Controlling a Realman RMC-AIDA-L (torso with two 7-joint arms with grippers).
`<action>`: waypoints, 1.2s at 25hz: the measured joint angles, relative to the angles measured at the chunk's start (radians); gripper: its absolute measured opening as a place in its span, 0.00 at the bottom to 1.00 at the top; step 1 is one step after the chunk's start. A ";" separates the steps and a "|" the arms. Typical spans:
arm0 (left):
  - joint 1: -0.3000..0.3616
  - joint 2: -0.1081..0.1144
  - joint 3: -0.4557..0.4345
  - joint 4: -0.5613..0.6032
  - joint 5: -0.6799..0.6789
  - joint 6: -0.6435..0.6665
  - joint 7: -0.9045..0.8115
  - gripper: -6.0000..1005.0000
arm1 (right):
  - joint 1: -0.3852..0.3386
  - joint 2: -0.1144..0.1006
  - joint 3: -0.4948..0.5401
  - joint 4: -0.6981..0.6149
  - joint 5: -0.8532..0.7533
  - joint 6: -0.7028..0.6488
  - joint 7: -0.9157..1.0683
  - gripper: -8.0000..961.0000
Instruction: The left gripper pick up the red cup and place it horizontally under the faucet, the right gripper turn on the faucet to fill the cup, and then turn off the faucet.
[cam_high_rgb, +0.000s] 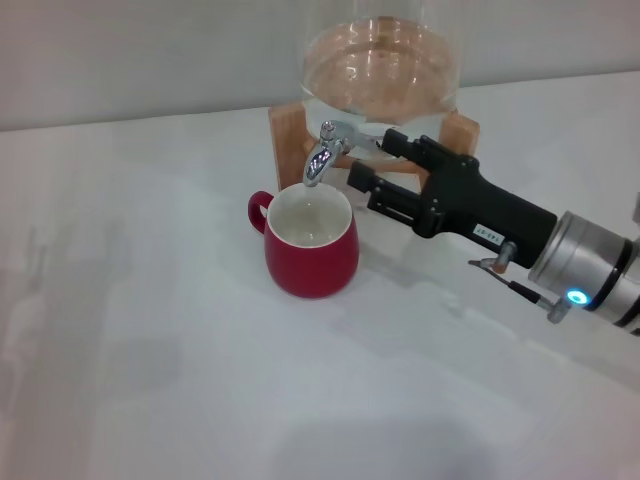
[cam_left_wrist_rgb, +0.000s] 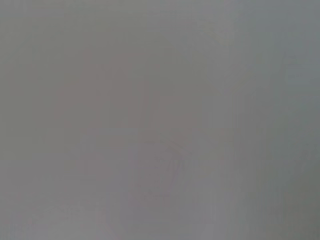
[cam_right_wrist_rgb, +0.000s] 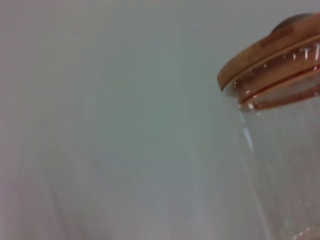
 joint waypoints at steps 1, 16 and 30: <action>0.000 0.000 0.000 0.000 0.000 0.000 0.000 0.62 | 0.003 0.001 -0.004 0.000 0.000 0.007 0.005 0.81; -0.005 0.000 -0.001 -0.004 -0.005 0.001 0.000 0.62 | 0.010 0.004 -0.048 -0.039 0.002 0.028 0.014 0.81; -0.008 0.001 -0.001 -0.005 -0.005 0.001 0.000 0.62 | 0.007 0.007 -0.100 -0.101 0.005 0.075 0.018 0.81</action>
